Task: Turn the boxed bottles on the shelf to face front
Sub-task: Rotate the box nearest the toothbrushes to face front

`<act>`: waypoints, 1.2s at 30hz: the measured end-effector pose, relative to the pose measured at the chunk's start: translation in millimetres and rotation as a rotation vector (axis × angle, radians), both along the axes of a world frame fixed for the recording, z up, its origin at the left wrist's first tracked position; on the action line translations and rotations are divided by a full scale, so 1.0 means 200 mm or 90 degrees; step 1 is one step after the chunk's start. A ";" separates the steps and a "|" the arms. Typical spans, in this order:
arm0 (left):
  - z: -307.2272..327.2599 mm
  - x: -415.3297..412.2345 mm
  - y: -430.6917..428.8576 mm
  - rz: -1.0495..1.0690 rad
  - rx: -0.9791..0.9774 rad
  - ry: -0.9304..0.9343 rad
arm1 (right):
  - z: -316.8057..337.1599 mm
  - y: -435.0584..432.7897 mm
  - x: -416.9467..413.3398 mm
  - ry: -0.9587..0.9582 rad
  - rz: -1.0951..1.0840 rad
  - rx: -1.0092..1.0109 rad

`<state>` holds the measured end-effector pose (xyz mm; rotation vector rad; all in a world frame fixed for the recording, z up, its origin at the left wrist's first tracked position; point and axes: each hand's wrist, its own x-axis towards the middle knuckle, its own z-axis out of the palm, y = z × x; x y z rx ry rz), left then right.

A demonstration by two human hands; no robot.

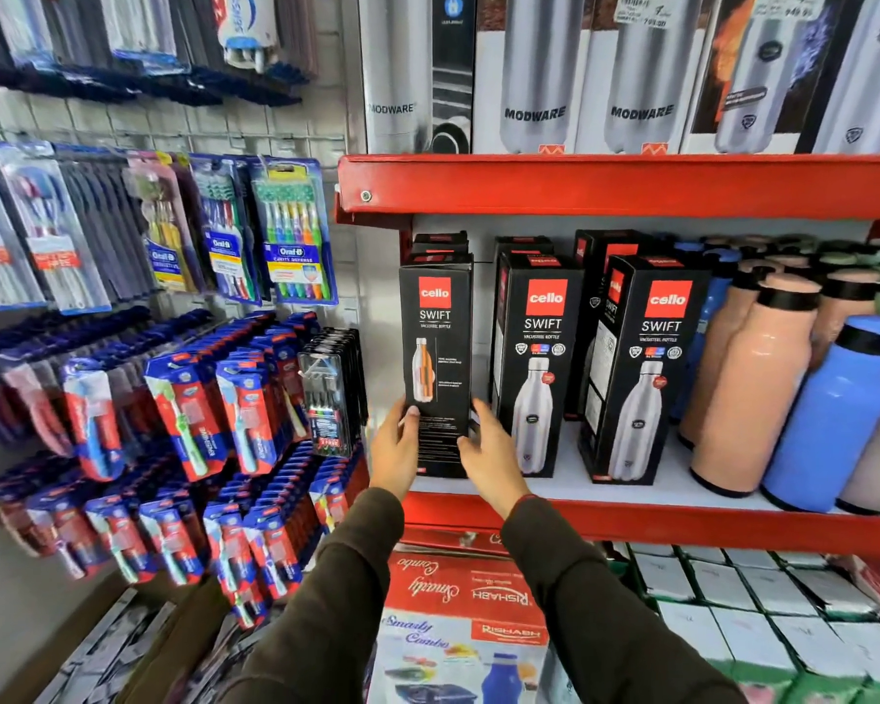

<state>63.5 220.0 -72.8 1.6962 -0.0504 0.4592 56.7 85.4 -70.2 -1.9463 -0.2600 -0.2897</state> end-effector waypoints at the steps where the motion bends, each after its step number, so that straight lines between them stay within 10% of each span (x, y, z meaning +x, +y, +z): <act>1: 0.01 0.00 0.01 -0.015 -0.024 -0.004 | 0.00 0.00 0.00 -0.011 -0.001 0.005; 18: 0.09 -0.07 0.09 -0.040 -0.187 -0.073 | 0.08 0.13 -0.02 -0.151 -0.102 0.062; 24: 0.08 0.03 0.15 -0.020 -0.062 -0.073 | 0.09 0.12 -0.02 -0.115 -0.085 0.070; 36: 0.01 0.05 0.25 -0.131 -0.095 0.033 | 0.08 0.07 0.00 -0.062 0.057 -0.107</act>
